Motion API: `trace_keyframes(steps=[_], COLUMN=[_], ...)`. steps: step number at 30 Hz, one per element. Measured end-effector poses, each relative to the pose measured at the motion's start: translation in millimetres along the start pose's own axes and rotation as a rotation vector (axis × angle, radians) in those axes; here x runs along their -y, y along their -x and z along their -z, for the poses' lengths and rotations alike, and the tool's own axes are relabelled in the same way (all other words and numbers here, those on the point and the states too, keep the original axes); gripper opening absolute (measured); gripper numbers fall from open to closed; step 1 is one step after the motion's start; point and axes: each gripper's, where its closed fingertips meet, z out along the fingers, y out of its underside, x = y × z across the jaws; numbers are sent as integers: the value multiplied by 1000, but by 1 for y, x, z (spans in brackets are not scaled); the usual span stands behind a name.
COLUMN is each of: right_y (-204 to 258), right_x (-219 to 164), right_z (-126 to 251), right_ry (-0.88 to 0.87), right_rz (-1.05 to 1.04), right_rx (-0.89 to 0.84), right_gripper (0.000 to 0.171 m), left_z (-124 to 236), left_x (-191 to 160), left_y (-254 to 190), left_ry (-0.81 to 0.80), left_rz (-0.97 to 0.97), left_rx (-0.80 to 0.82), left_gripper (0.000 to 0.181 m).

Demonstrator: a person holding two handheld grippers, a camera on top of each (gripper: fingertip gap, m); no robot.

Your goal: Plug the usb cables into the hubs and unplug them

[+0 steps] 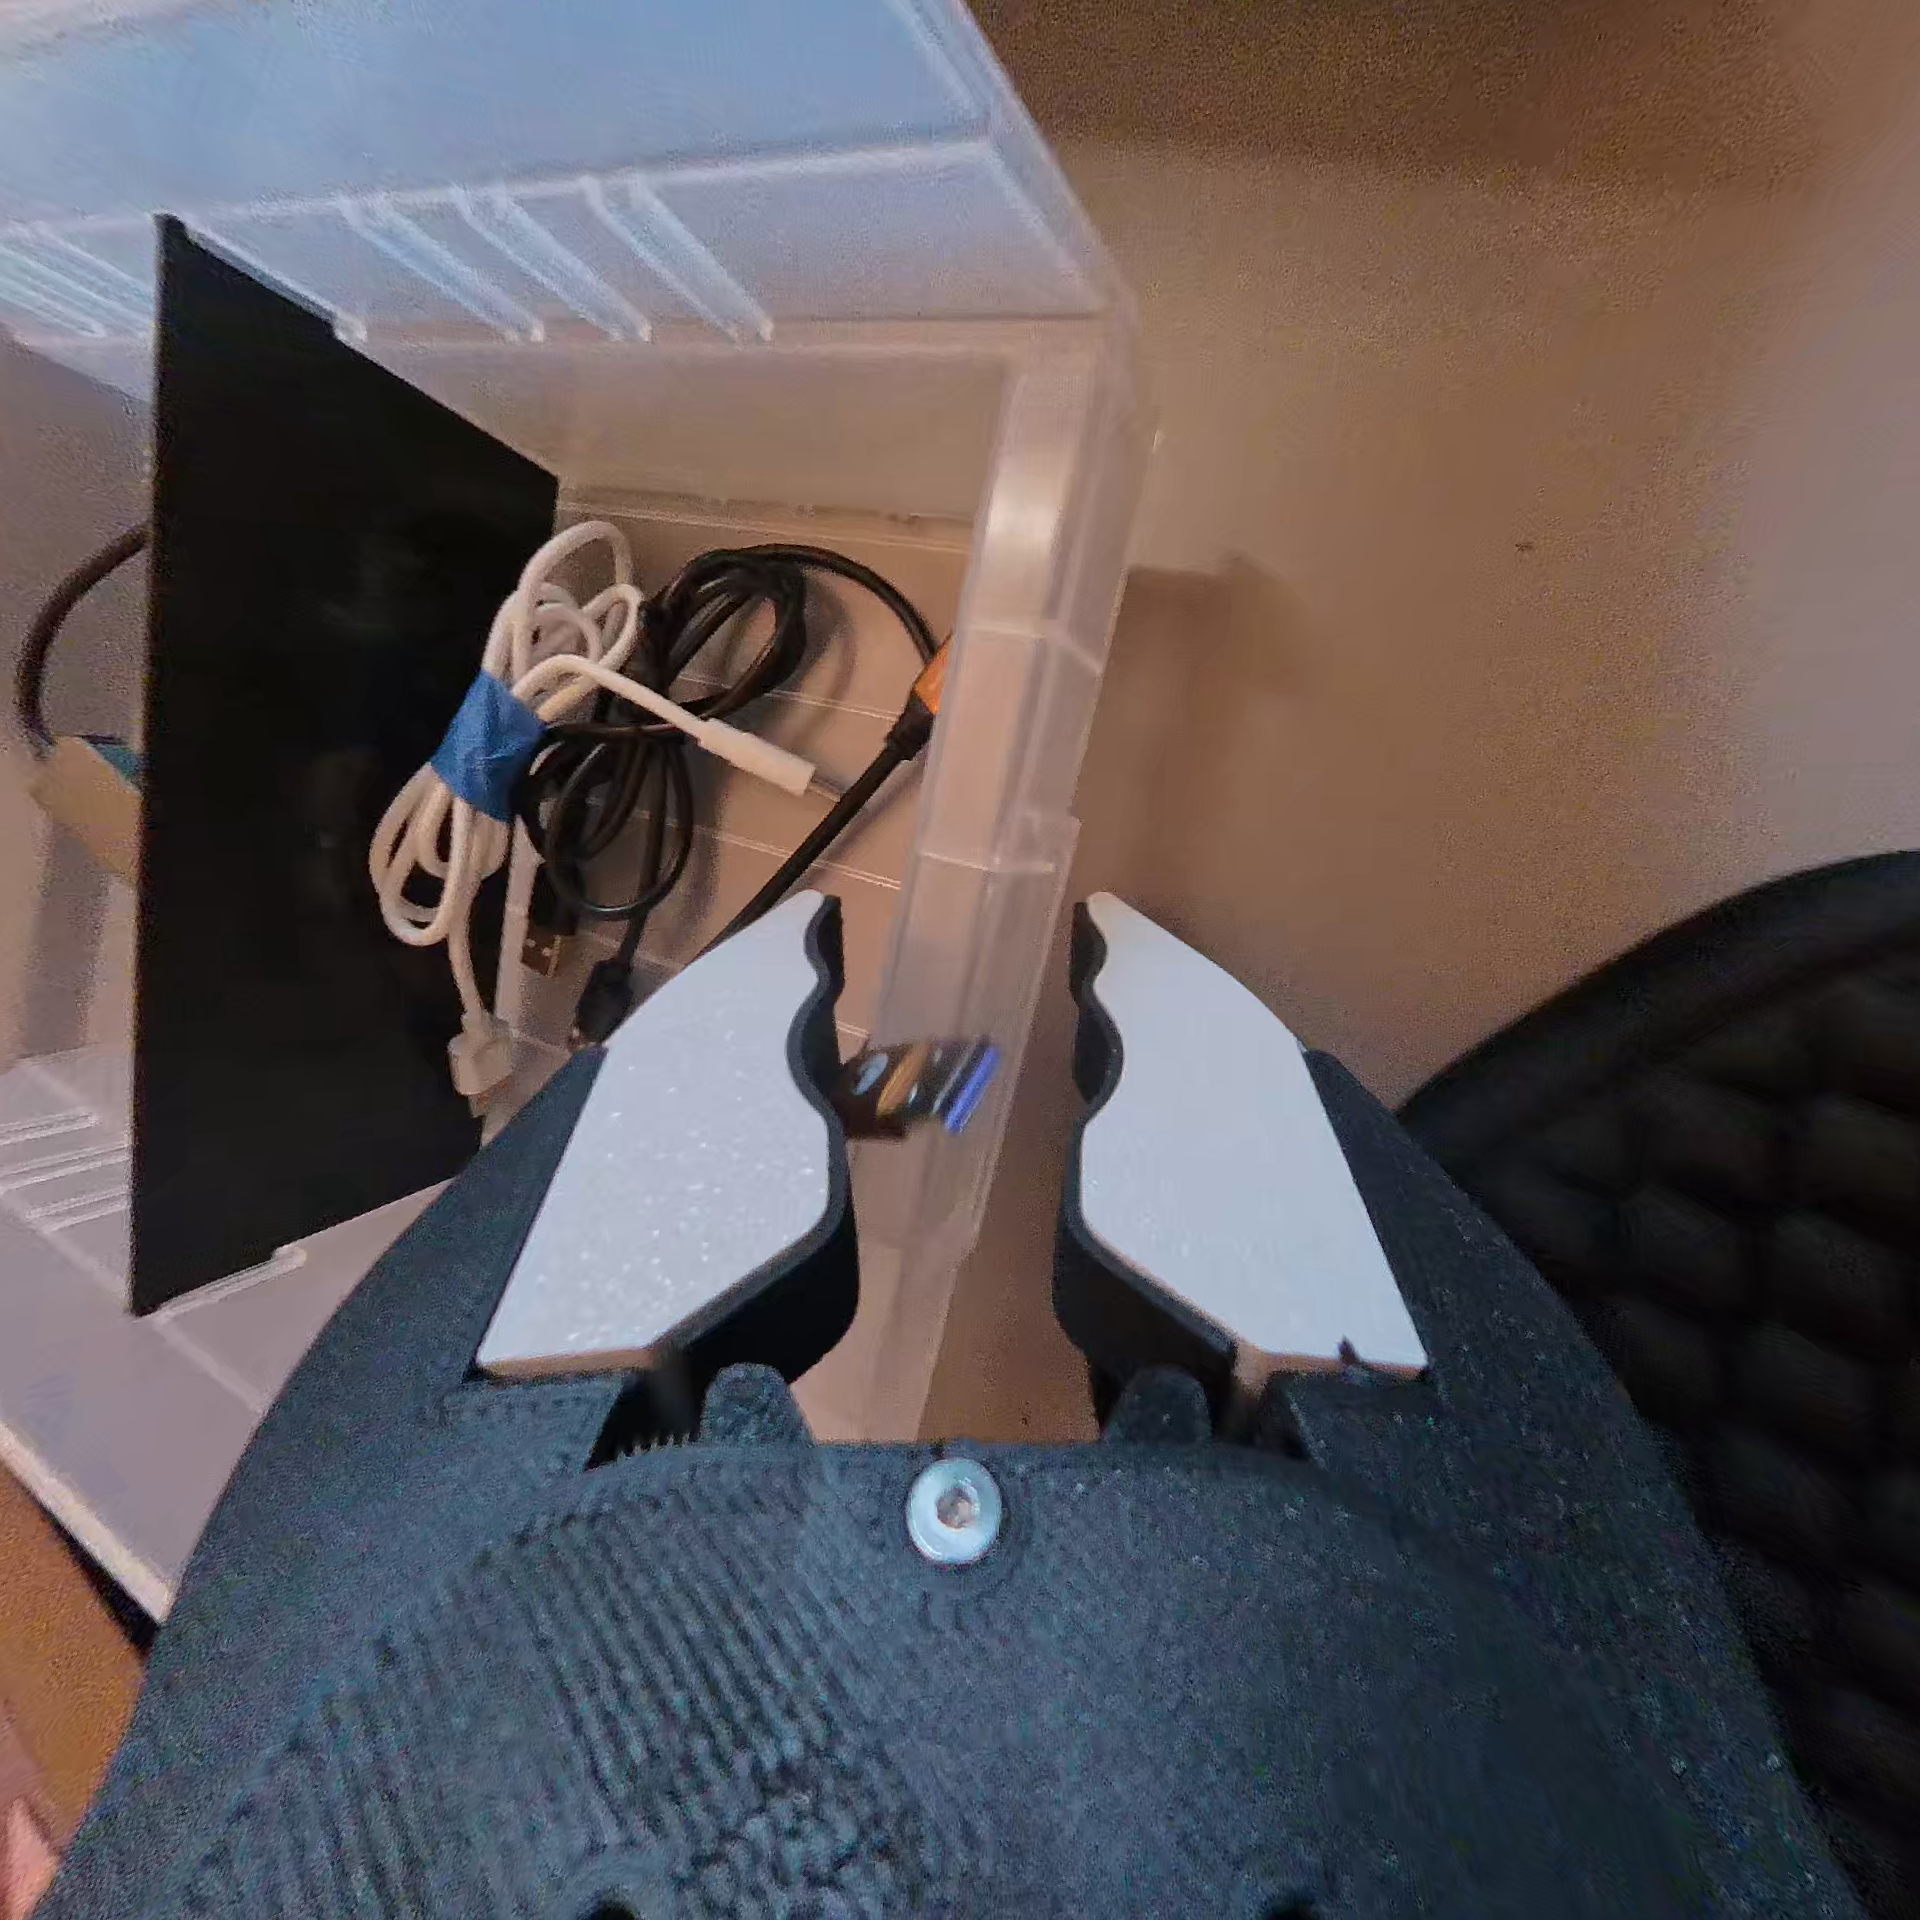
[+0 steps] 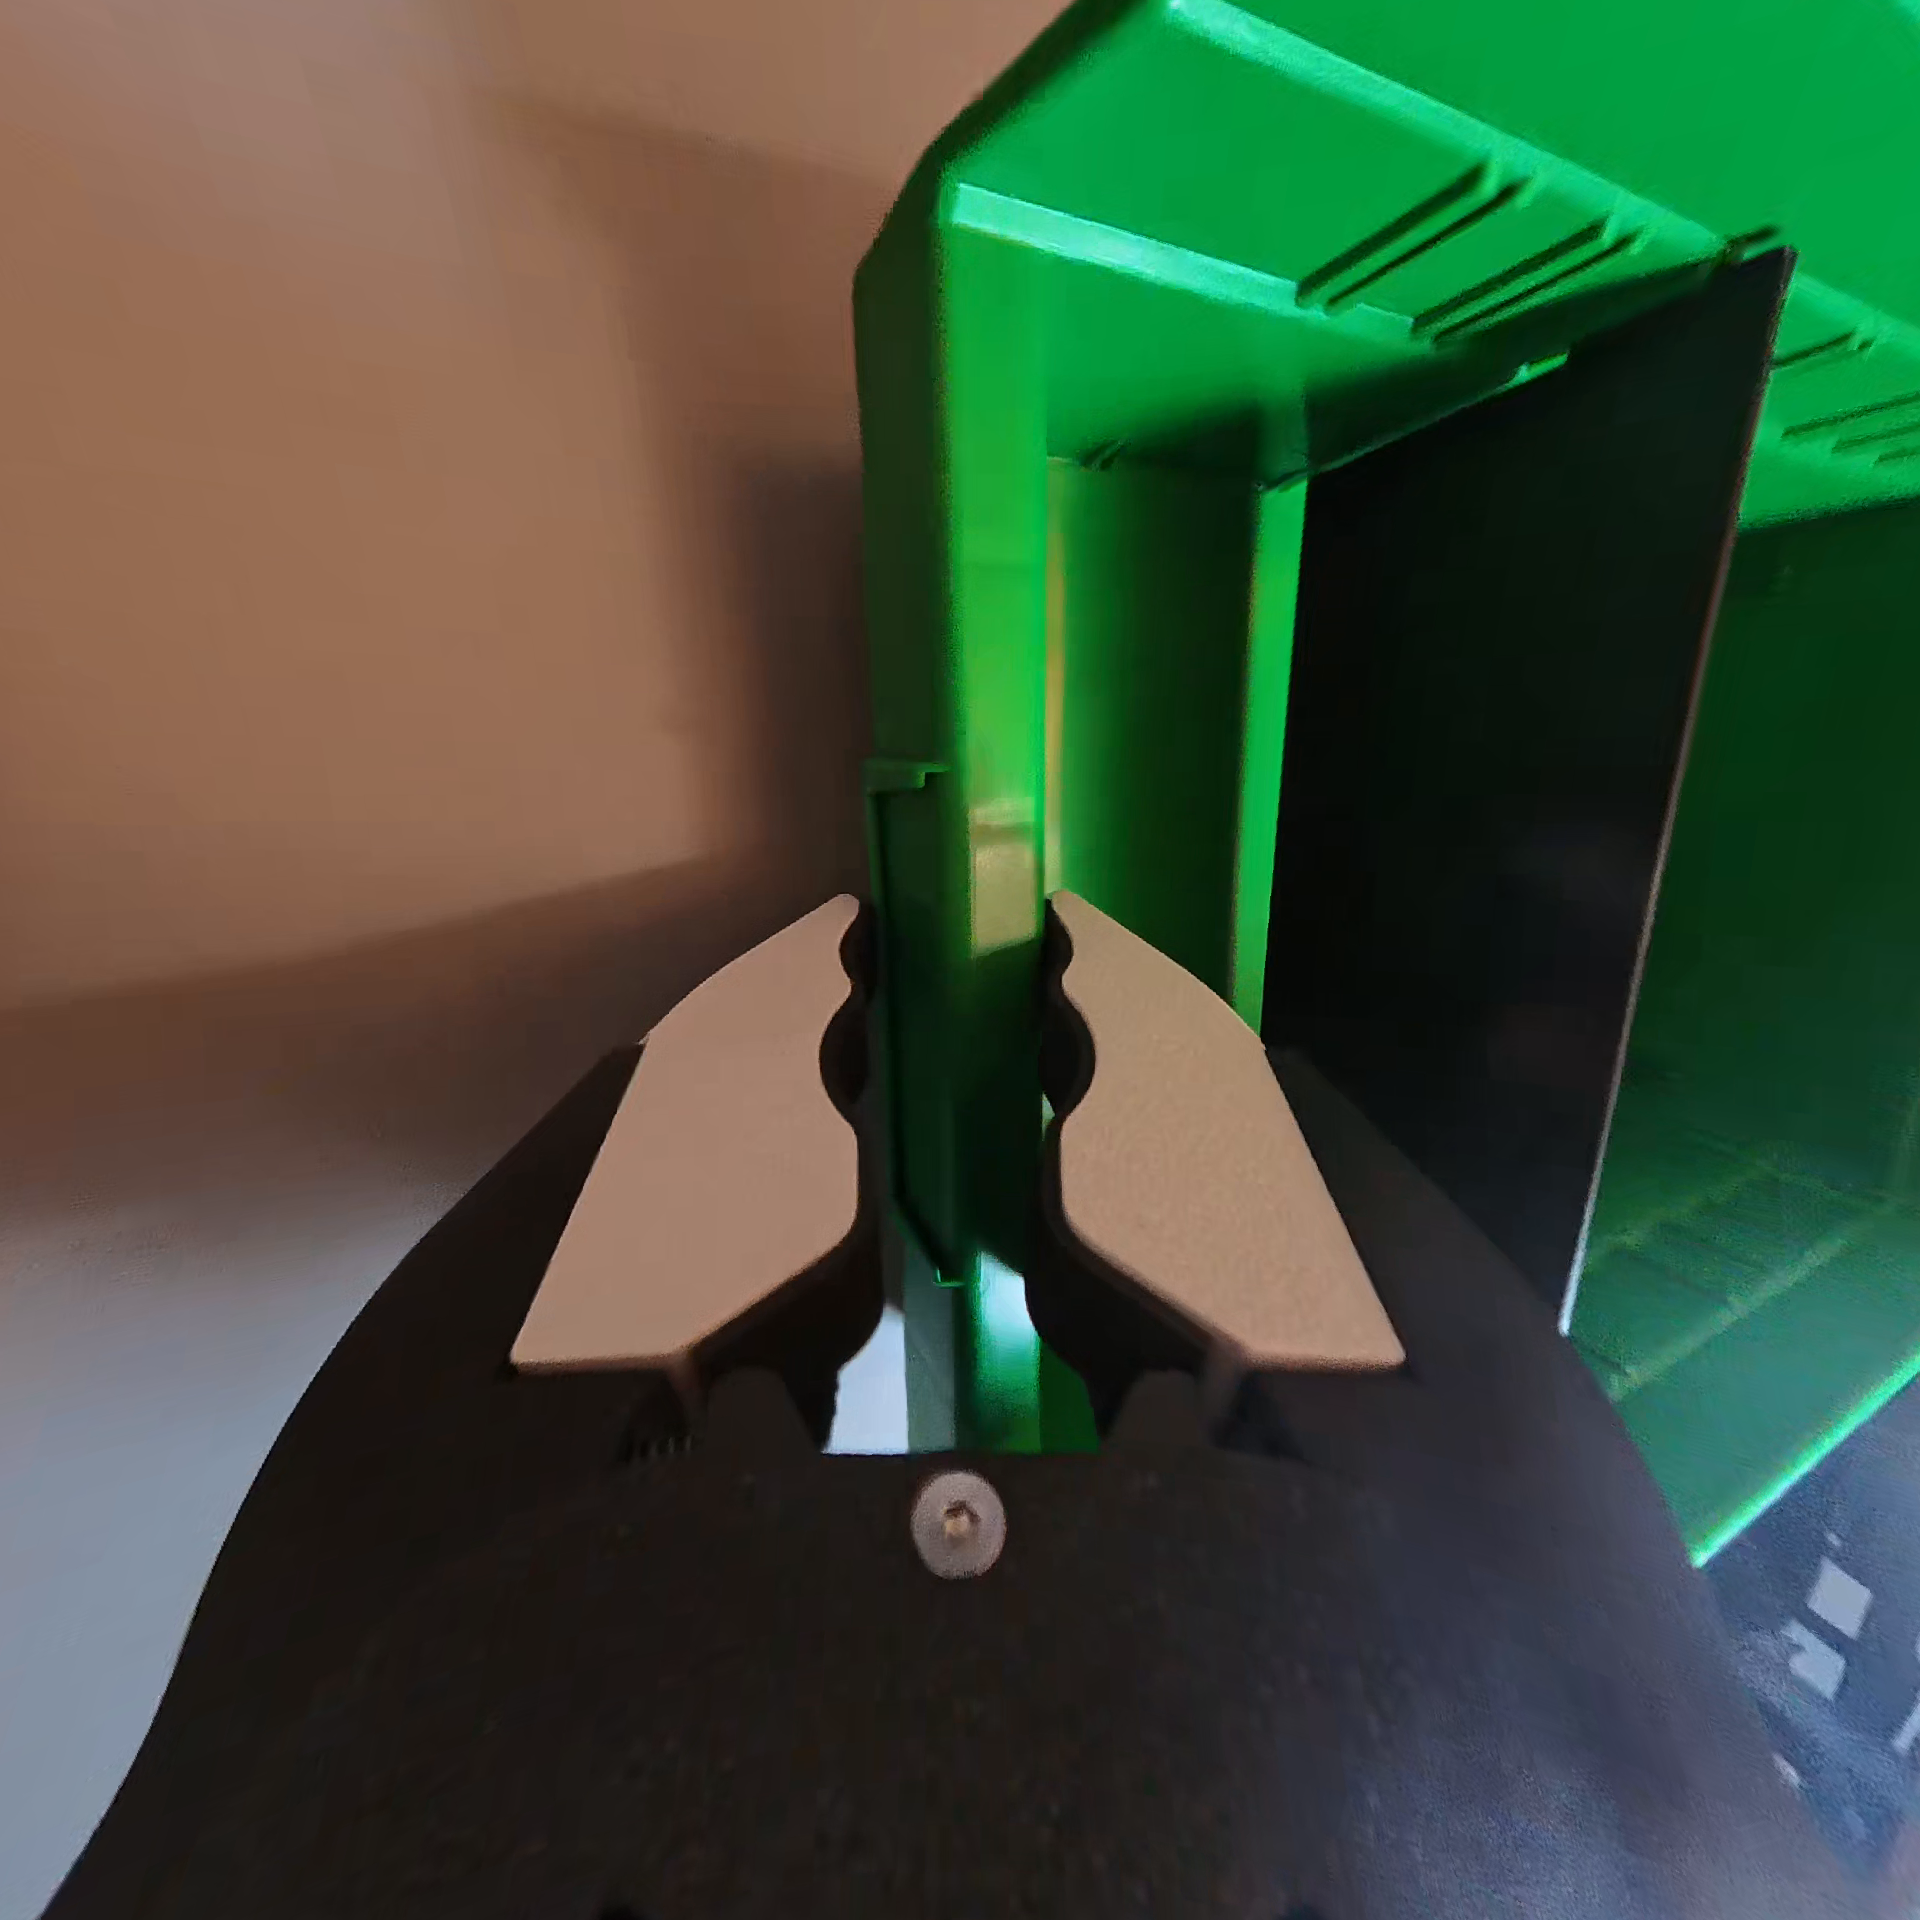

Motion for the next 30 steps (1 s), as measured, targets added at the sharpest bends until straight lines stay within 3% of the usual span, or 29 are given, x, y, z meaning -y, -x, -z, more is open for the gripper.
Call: trace_keyframes(steps=[1, 6, 12, 17, 28, 30], right_y=[5, 7, -31, -49, -87, -88], right_x=[-12, -75, -149, -193, -221, -195], right_z=[6, 30, 36, 43, 38, 45], right_ry=[13, 75, 139, 181, 191, 25], right_rz=[-3, -113, -297, -368, -236, -309], right_rx=[-10, -64, -190, -246, -374, -369], right_gripper=[28, 28, 29, 29, 32, 39], left_z=[-3, -10, -25, -38, -44, -24], left_x=[0, 11, 37, 50, 45, 58], left_y=[1, 0, -3, 13, 49, 48], left_ry=[3, -32, -37, -45, -23, -148], left_rz=[-6, -45, -79, -79, -78, 22], left_rx=[12, 0, -86, -53, 162, 123], left_gripper=[41, 40, 36, 36, 36, 38])
